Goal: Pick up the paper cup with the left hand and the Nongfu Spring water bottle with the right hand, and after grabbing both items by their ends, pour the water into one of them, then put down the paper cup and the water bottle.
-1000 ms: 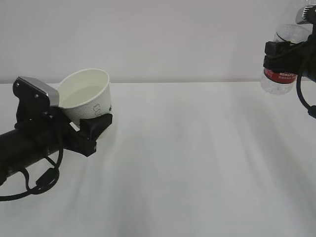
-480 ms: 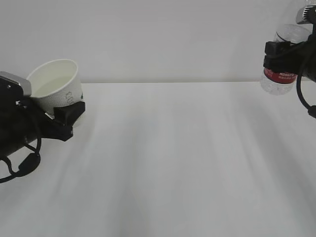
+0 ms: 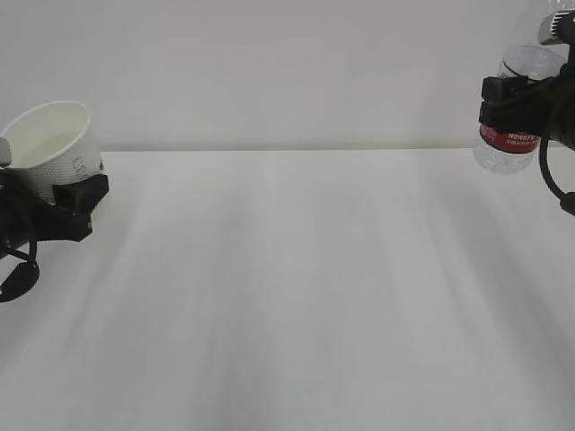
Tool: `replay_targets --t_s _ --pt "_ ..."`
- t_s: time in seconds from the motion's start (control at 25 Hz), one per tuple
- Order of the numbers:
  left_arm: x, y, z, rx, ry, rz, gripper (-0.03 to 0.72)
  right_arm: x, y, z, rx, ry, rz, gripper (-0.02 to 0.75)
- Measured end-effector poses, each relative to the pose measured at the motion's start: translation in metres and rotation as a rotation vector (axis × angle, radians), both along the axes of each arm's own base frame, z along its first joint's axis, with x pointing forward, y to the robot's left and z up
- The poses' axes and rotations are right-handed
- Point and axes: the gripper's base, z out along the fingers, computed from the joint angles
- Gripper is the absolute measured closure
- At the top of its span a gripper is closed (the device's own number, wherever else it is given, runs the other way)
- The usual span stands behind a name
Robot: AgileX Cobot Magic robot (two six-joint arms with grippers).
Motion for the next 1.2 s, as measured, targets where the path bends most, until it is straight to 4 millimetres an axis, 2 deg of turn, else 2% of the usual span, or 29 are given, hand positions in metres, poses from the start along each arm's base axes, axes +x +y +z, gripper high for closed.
replay_targets --t_s 0.24,0.44,0.92,1.2 --pt "0.003 0.031 0.001 -0.042 0.002 0.111 0.196 0.0 0.0 0.0 0.0 0.002 0.0 0.226" --pt "0.004 0.047 0.002 -0.082 -0.003 0.171 0.199 0.0 0.0 0.0 0.002 0.002 0.0 0.226" --pt "0.042 0.054 0.022 -0.049 0.011 0.196 0.202 -0.001 0.0 -0.004 0.0 0.044 0.001 0.226" --pt "0.058 0.057 0.03 -0.032 0.032 0.21 0.202 -0.001 0.0 -0.004 0.0 0.048 0.002 0.226"
